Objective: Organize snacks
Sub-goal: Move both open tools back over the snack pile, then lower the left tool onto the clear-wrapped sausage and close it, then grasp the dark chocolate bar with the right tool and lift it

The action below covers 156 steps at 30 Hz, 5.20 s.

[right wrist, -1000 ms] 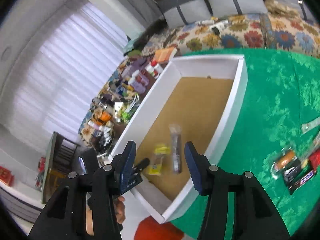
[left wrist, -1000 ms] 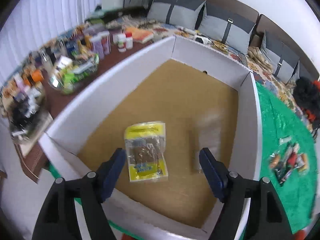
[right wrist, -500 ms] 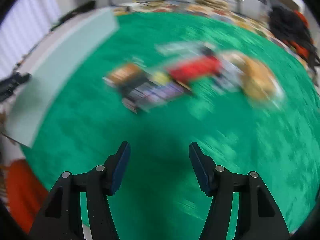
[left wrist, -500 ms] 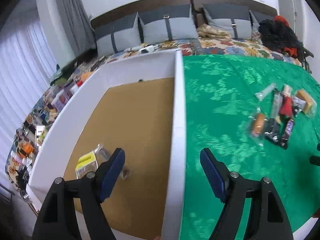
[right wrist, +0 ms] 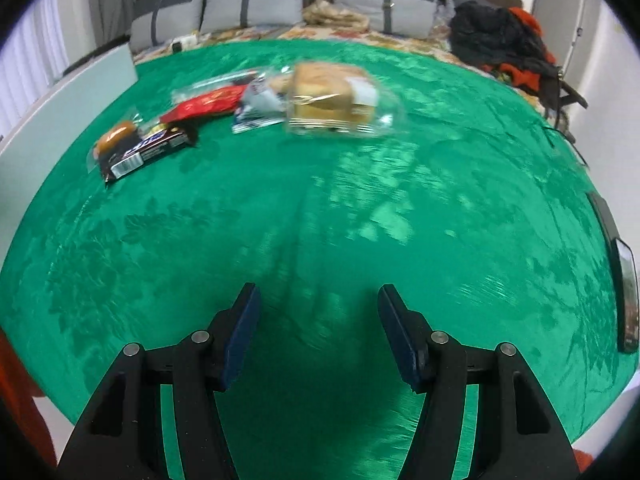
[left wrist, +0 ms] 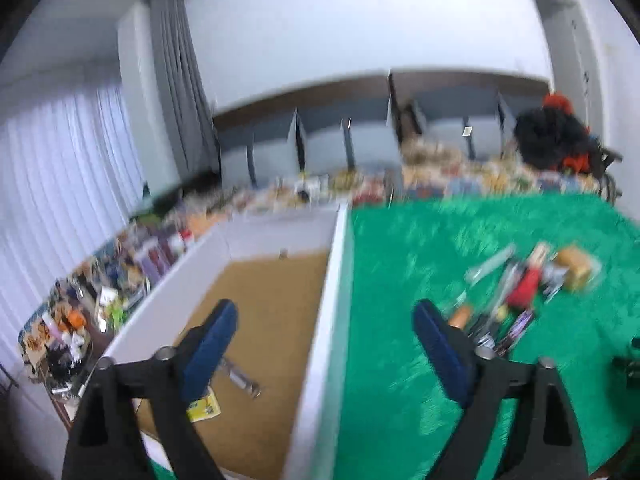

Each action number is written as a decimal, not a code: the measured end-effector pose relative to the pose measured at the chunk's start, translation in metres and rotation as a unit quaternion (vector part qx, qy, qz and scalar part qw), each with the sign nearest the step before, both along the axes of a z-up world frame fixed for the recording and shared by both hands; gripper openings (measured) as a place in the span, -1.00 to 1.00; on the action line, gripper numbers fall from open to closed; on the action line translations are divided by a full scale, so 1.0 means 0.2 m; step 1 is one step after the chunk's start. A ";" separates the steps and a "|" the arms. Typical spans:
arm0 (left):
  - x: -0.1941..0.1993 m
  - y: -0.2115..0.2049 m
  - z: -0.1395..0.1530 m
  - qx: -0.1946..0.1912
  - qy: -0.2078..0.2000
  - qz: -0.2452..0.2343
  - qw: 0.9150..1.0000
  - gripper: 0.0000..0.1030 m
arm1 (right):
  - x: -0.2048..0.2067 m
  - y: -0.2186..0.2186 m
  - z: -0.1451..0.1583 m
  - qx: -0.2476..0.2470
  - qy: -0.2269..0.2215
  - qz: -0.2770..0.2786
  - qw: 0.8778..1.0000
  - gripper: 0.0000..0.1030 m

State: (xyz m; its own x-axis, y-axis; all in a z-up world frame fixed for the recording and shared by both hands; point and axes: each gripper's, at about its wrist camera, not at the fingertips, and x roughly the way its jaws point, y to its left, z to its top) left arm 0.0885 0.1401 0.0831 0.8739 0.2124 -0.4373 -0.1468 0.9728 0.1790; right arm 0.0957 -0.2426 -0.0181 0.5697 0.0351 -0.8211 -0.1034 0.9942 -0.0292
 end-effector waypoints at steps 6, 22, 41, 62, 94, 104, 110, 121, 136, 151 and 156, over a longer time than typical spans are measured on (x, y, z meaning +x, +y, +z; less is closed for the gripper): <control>-0.16 -0.33 -0.18 -0.065 0.050 -0.044 0.996 1.00 | -0.03 -0.09 -0.04 0.013 0.001 -0.031 0.999 0.43; -0.06 -0.59 -0.87 -0.109 0.220 -0.065 0.967 1.00 | -0.13 -0.02 -0.08 0.020 -0.024 -0.047 0.998 0.74; -0.10 -0.54 -0.90 -0.099 0.200 -0.106 0.969 1.00 | -0.16 0.00 -0.10 0.022 -0.063 -0.037 0.997 0.79; -0.10 -0.53 -0.90 -0.098 0.204 -0.109 0.968 1.00 | -0.12 0.00 -0.09 0.020 -0.037 -0.029 0.999 0.79; 1.15 -0.44 -0.79 -0.079 0.326 -0.192 0.922 -0.16 | -0.08 0.02 -0.09 0.023 -0.034 -0.022 0.999 0.80; 0.63 -0.36 -0.77 -0.169 0.333 -0.110 0.921 -0.17 | -0.07 0.03 -0.09 0.022 -0.038 -0.021 0.999 0.80; 0.46 -0.39 -0.80 -0.144 0.305 -0.097 0.936 0.62 | -0.07 0.03 -0.09 0.022 -0.043 -0.020 0.999 0.80; 0.48 -0.38 -0.86 -0.098 0.271 -0.087 0.954 1.00 | -0.10 0.03 -0.09 0.025 -0.058 -0.016 0.998 0.79; 0.45 -0.38 -0.86 -0.098 0.255 -0.095 0.957 1.00 | 0.44 0.37 0.11 0.203 0.051 0.031 0.977 0.72; 0.46 -0.39 -0.86 -0.099 0.254 -0.094 0.958 1.00 | 0.69 0.56 -0.02 0.156 0.154 0.018 0.975 -0.57; 0.46 -0.39 -0.86 -0.099 0.254 -0.095 0.958 1.00 | 0.55 0.39 0.02 0.124 0.167 0.049 0.977 -0.62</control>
State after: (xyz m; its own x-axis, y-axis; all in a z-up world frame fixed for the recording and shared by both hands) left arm 0.1805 0.0630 -0.0895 0.5531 -0.0594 -0.8310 0.0926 0.9957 -0.0095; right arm 0.2049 -0.1643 -0.0146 0.2548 0.2974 -0.9201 -0.1619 0.9512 0.2626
